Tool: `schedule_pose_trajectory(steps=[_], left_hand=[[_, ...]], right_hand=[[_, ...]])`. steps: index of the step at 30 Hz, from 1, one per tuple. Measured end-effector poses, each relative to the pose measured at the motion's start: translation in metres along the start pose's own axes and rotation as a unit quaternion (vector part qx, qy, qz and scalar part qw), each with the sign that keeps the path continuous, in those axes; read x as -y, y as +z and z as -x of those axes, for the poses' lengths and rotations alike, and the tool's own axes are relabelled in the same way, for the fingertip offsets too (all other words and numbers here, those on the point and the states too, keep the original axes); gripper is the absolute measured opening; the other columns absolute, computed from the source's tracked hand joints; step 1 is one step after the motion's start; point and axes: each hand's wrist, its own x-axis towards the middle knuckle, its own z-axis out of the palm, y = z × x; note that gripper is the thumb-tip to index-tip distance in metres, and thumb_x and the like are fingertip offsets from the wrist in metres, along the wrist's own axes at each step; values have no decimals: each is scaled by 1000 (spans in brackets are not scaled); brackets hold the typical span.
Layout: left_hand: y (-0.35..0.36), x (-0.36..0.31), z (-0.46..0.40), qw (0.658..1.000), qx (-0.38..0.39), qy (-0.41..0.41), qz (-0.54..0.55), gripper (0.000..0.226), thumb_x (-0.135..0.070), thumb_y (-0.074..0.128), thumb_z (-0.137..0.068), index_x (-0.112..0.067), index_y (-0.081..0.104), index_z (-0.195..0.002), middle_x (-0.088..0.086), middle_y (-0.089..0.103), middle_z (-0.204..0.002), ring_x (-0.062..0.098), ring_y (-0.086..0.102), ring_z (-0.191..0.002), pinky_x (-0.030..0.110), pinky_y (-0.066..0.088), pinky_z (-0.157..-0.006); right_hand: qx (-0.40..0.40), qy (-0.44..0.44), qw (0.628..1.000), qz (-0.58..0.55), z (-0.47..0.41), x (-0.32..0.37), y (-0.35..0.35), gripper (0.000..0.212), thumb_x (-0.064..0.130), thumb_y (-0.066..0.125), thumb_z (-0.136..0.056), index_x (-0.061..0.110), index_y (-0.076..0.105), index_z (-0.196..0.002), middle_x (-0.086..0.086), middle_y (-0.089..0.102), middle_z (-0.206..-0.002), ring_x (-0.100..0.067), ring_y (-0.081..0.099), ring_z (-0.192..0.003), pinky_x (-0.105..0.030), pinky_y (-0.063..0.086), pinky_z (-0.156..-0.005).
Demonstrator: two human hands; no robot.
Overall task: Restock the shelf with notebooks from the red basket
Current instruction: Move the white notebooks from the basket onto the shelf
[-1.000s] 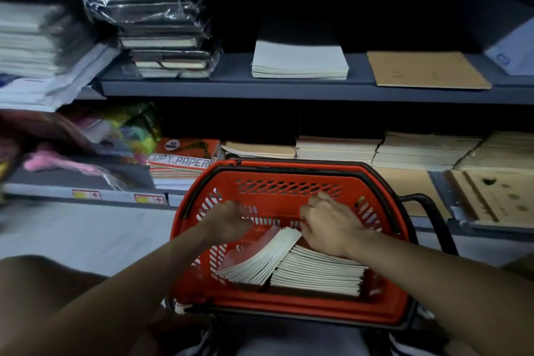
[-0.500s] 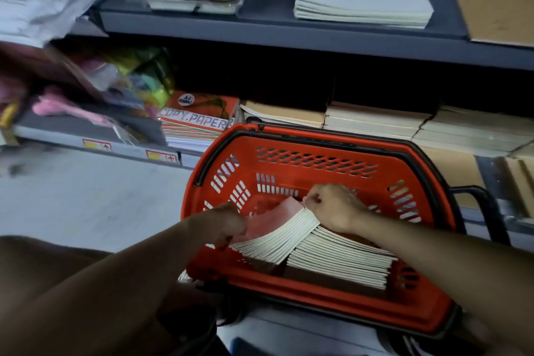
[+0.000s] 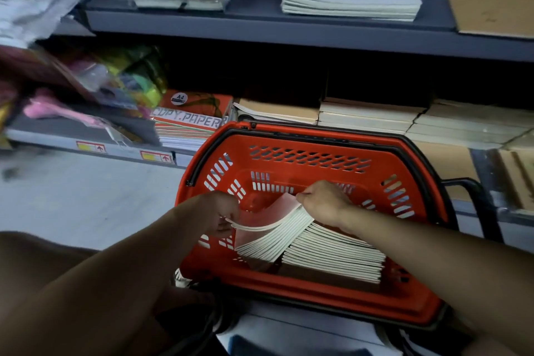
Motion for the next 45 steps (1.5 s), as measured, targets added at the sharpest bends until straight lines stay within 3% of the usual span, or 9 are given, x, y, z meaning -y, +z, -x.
schedule_pose_trajectory(steps=[2,5,10,17,24,28,32,41,45], left_hand=[[-3,-5,6,998,35,-9,48,19,20,49,-87,3,56,-94,20,57,-114,29,60,-105,40,62,-67],[-7,-6,13,995,59,8,80,24,24,48,-85,2,57,-92,22,54,-124,30,58,-116,37,61,-80],[-5,11,17,994,81,24,70,24,22,46,-90,2,55,-80,17,56,-92,23,60,-87,28,58,-46],[0,23,28,984,121,50,122,27,25,52,-86,6,61,-104,24,53,-130,31,58,-121,44,63,-77],[2,27,69,969,187,88,135,42,32,43,-84,10,54,-117,25,39,-136,43,50,-118,66,54,-92],[-5,30,91,964,229,93,102,59,29,38,-87,5,48,-140,29,42,-148,53,44,-130,82,41,-81],[-11,33,116,950,261,122,117,52,26,34,-92,0,61,-128,25,72,-116,49,62,-113,75,50,-79],[6,53,157,916,307,151,211,50,20,44,-96,-6,59,-136,24,70,-126,46,70,-108,66,56,-85],[7,63,171,902,330,161,226,47,12,48,-99,-11,56,-139,26,63,-136,52,64,-117,62,60,-81]], right_hand=[[4,5,1000,-17,2,-1,-2,49,41,63,-100,19,50,-58,5,44,-48,-16,46,-48,-28,32,-51],[5,5,999,-35,8,-1,-6,43,40,62,-100,20,55,-63,5,44,-50,-16,47,-51,-29,32,-51],[3,22,995,-97,17,1,-10,43,46,67,-97,4,76,-93,-14,77,-87,-30,74,-84,-37,56,-76],[-43,56,991,-112,29,5,-19,26,21,76,-90,0,75,-105,-18,77,-105,-30,74,-97,-46,61,-89],[-24,83,982,-165,43,-4,-26,3,7,70,-94,8,71,-91,-8,74,-85,-17,71,-68,-29,61,-68],[12,95,973,-210,67,-3,-29,5,-5,62,-97,-1,65,-97,-14,69,-105,-25,73,-91,-27,61,-62],[42,70,962,-261,92,0,-41,11,-8,59,-99,-7,65,-108,-19,72,-114,-29,75,-96,-29,63,-65],[-15,22,970,-242,143,-3,-66,18,1,54,-105,-7,71,-105,-21,76,-90,-18,71,-58,-21,52,-49],[-38,-9,965,-259,167,-5,-74,17,5,53,-107,-2,68,-107,-19,78,-86,-18,72,-62,-22,54,-53]])
